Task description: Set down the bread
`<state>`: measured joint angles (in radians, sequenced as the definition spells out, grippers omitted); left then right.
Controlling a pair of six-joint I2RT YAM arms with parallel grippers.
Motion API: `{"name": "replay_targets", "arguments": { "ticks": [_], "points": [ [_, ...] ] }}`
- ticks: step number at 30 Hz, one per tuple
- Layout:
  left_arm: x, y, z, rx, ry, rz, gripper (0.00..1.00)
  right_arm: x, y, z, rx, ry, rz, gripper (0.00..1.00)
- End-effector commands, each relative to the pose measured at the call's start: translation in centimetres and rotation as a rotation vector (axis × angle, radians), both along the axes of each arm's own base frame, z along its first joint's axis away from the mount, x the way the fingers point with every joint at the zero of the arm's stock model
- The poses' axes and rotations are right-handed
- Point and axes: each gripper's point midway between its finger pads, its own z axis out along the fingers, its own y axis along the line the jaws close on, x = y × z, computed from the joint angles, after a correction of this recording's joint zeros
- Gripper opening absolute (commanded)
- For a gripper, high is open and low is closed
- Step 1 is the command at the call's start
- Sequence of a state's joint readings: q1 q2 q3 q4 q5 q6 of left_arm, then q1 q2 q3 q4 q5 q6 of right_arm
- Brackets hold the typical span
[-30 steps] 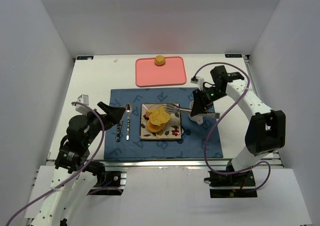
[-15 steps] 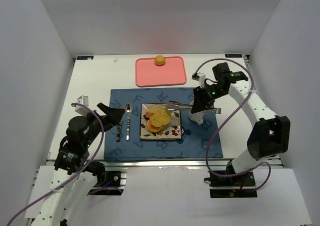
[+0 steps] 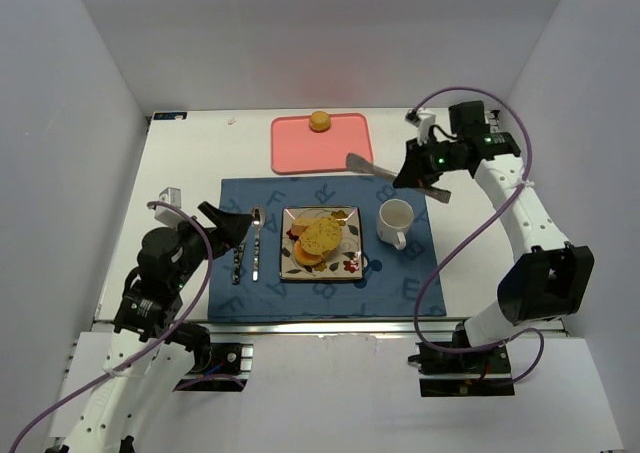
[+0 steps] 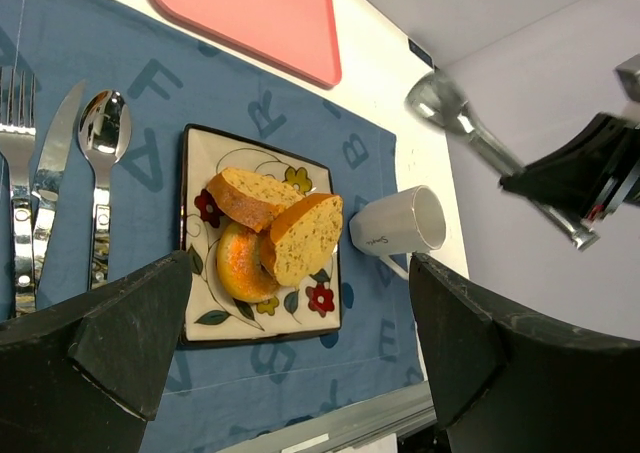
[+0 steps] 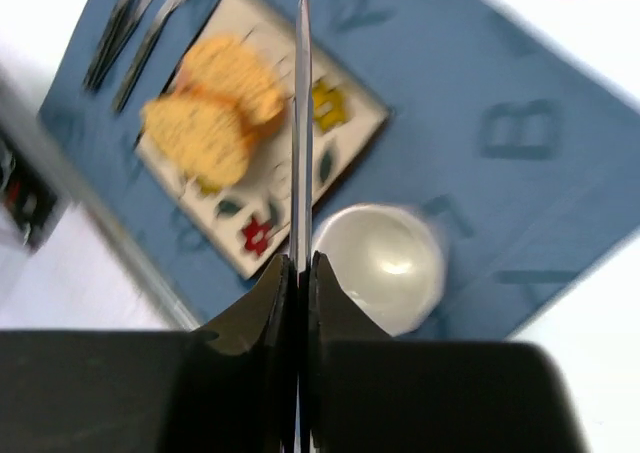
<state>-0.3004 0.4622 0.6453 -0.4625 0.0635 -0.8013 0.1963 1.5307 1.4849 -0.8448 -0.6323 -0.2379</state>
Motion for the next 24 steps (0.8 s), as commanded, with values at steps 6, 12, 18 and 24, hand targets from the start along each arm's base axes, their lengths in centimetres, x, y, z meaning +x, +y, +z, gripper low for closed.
{"name": "replay_targets", "arguments": {
  "ticks": [6,12,18,24],
  "points": [
    [0.6,-0.6,0.1,0.016,-0.034,-0.034,0.98,11.0,-12.8,0.4,-0.077,-0.189,-0.559,0.0],
    [0.8,-0.8,-0.2,0.028,-0.029,-0.049,0.98,11.9,-21.5,-8.9,-0.4,-0.219,-0.742,0.0],
    [1.1,-0.9,-0.4,0.03,-0.032,-0.051,0.98,10.1,-22.7,-14.6,-0.473,-0.099,-0.749,0.11],
    [1.3,-0.9,-0.3,0.028,-0.034,-0.047,0.98,8.5,-22.9,-18.7,-0.513,0.026,-0.711,0.63]
  ]
}}
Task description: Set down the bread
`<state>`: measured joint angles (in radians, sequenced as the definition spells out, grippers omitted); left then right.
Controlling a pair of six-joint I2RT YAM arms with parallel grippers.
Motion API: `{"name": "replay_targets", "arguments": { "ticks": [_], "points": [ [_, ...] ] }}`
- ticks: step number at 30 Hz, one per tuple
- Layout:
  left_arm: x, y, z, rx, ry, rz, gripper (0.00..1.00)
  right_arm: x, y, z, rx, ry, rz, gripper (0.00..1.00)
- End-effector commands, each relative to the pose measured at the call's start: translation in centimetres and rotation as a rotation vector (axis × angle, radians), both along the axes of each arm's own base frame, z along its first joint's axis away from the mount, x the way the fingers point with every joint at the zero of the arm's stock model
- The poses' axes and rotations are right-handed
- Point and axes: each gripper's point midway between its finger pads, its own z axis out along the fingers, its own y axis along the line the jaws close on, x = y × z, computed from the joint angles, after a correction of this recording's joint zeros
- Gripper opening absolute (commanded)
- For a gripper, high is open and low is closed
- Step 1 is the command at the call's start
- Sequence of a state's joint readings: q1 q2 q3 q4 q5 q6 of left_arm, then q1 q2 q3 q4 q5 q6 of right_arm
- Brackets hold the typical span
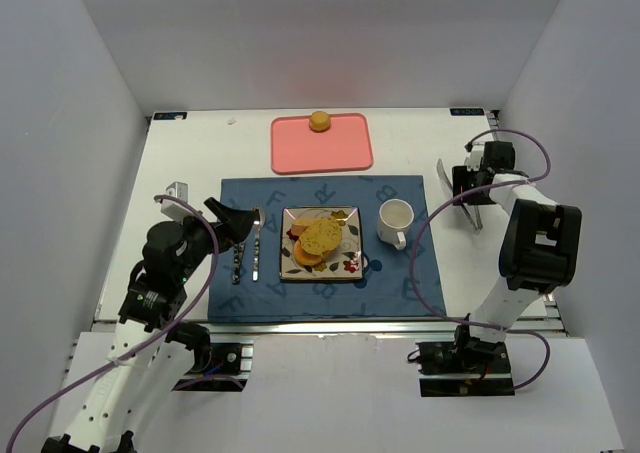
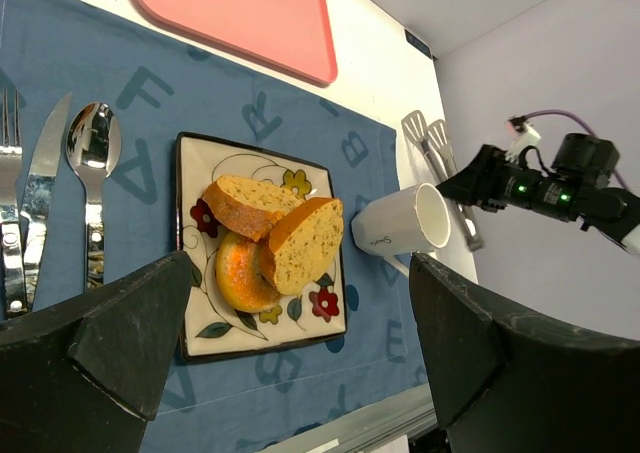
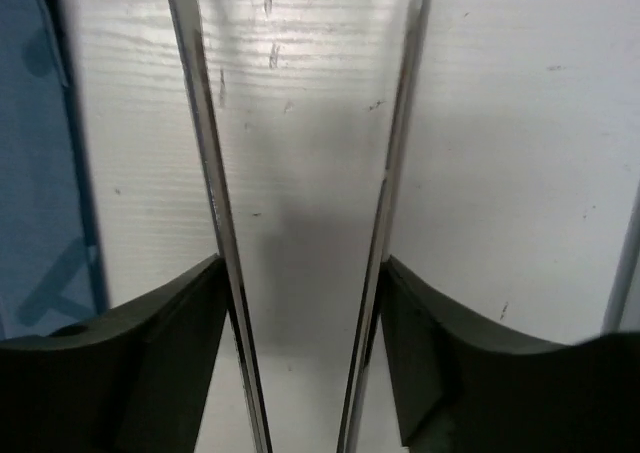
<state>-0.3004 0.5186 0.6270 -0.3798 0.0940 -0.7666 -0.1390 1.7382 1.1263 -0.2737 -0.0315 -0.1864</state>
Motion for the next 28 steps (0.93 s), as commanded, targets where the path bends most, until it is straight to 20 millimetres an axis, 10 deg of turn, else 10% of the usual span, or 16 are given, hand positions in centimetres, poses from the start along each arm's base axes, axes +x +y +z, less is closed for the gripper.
{"name": "replay_targets", "arguments": {
  "ticks": [1,8,16,28],
  "points": [
    [0.2,-0.1,0.0,0.006,-0.016,-0.007,0.98,-0.6,-1.1,-2.1,-0.04,0.065,0.013,0.67],
    [0.5,-0.1,0.1,0.009,-0.016,-0.006,0.98,-2.2,-1.8,-2.6,-0.017,0.12,0.033,0.8],
    [0.7,-0.3,0.1,0.027,-0.005,-0.02,0.98,-1.1,-1.7,9.4,-0.081,-0.153,0.14,0.89],
    [1.2,-1.9,0.8,0.047,-0.03,-0.116,0.98,-2.1,6.3,22.6,0.283,-0.446,0.294,0.89]
  ]
}}
